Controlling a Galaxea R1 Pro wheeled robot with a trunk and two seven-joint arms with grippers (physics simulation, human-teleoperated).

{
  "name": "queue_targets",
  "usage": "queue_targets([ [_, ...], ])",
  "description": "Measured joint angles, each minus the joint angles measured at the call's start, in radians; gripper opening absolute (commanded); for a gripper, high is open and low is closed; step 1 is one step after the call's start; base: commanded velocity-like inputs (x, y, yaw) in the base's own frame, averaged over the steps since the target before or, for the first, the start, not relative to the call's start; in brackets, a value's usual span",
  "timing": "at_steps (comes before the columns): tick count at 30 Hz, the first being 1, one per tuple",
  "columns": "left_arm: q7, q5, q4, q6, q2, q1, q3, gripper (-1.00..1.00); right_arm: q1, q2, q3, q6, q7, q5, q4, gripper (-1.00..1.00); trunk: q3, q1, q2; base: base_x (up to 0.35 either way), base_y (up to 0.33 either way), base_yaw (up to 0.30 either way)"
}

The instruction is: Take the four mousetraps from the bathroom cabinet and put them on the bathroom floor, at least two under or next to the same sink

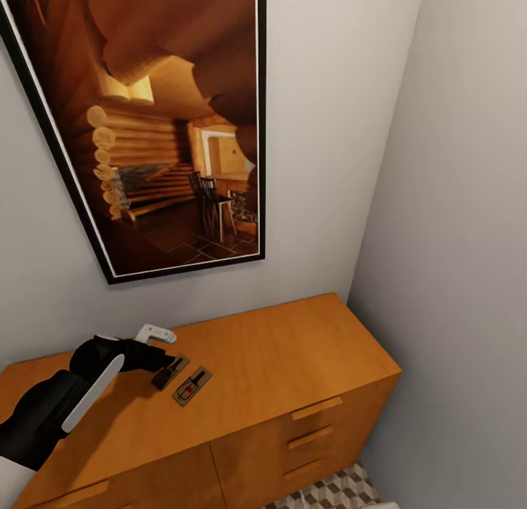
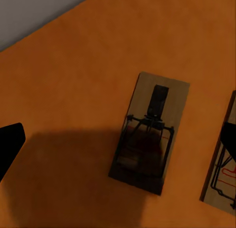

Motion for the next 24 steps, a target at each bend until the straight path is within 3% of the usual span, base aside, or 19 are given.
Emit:
queue_targets([
  [24, 0.000, 0.000, 0.016, 0.001, 0.020, 0.000, -0.007, 1.00, 0.000, 0.000, 0.000, 0.000, -0.001, 0.000, 0.000, 1.00, 0.000, 0.000, 0.000, 0.000, 0.000, 0.000],
])
